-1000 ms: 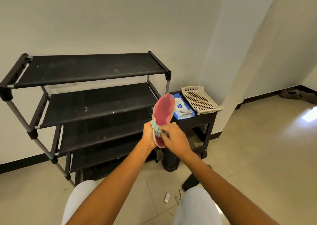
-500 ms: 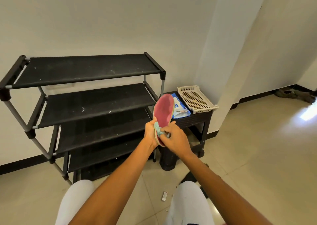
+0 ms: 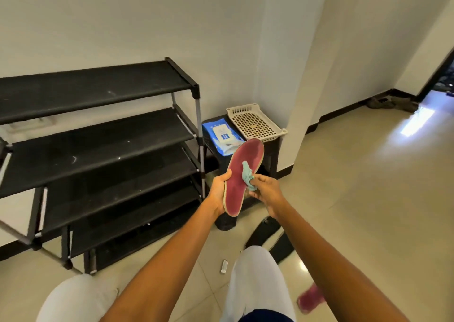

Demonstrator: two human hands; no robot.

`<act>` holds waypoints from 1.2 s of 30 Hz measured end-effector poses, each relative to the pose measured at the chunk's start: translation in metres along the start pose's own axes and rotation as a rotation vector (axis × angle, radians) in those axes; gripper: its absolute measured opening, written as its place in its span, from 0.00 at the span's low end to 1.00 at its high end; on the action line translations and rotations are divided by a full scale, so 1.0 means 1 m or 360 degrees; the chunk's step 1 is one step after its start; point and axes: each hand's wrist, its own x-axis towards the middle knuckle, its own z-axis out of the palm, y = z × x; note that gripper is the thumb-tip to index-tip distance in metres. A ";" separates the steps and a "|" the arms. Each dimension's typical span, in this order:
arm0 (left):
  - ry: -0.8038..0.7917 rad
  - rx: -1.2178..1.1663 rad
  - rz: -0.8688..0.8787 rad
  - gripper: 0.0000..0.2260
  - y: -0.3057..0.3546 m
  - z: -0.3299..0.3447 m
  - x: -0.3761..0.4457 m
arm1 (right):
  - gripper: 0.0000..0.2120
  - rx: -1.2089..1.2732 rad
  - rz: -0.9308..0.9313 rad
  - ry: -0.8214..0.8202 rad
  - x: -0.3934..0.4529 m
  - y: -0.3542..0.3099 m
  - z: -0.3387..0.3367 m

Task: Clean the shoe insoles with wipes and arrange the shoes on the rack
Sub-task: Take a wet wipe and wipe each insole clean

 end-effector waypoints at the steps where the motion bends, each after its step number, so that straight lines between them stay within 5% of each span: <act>1: -0.0003 0.0032 -0.0043 0.16 -0.008 0.002 0.010 | 0.09 0.0020 -0.0015 0.0062 0.005 0.009 -0.008; 7: -0.0126 0.0375 -0.0192 0.13 -0.072 0.021 0.079 | 0.10 -0.0002 -0.0047 0.0525 0.047 0.076 -0.060; 16: -0.0351 0.1011 -0.0623 0.15 -0.220 0.014 0.195 | 0.11 0.0173 0.0436 0.1183 0.090 0.255 -0.166; 23: -0.0459 0.1212 -0.0933 0.23 -0.344 -0.009 0.248 | 0.13 0.0184 0.0833 0.1352 0.122 0.373 -0.221; 32: -0.0421 0.1186 -0.1021 0.25 -0.409 -0.039 0.294 | 0.13 0.0090 0.0982 0.1399 0.153 0.443 -0.235; 36: -0.0227 0.1534 -0.0582 0.18 -0.433 -0.043 0.293 | 0.10 0.0027 0.0797 0.1922 0.134 0.448 -0.236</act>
